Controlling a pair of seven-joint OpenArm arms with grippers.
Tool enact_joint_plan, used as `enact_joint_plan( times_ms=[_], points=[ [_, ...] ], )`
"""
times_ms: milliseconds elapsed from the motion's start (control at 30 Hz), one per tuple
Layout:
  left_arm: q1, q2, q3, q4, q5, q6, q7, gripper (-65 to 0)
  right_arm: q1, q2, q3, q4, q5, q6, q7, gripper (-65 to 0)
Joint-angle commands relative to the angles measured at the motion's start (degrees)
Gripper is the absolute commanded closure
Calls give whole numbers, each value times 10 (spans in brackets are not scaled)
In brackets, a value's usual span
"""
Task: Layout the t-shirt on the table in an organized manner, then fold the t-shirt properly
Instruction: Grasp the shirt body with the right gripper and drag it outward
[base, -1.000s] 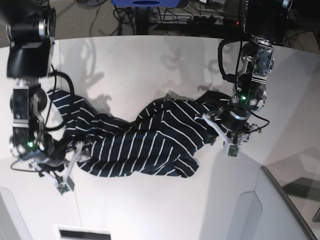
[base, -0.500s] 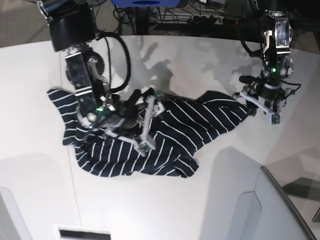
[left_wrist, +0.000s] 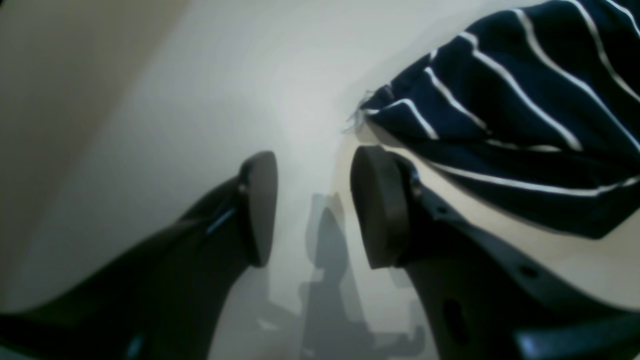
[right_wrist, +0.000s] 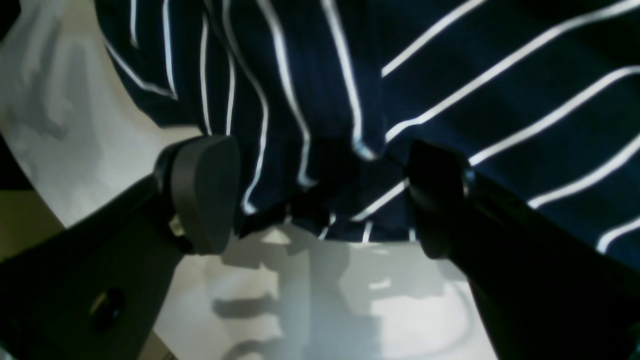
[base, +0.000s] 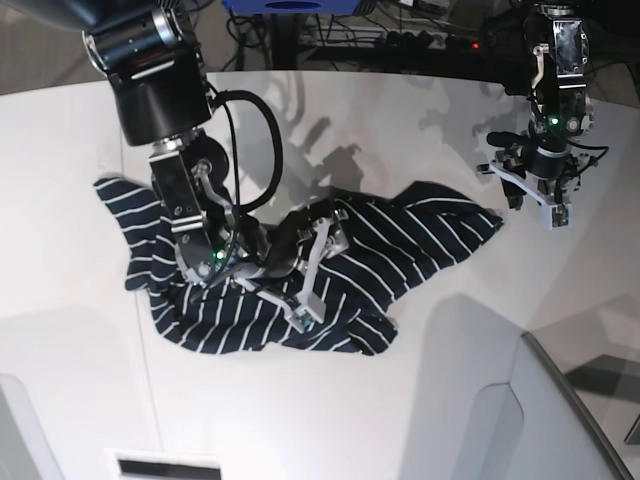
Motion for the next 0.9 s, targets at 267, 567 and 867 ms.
enact_joint_plan(
  times_ms=[267, 567, 867],
  points=[
    [-3, -7, -2, 8, 0, 2, -11, -267, 25, -5, -3, -11, 39, 3, 23, -17],
    [-8, -7, 1, 7, 0, 2, -11, -267, -25, -2, -4, 179, 39, 5, -86, 0],
    [-39, -8, 55, 21, 5, 1, -8, -267, 39, -2, -4, 287, 39, 5, -139, 0]
  ],
)
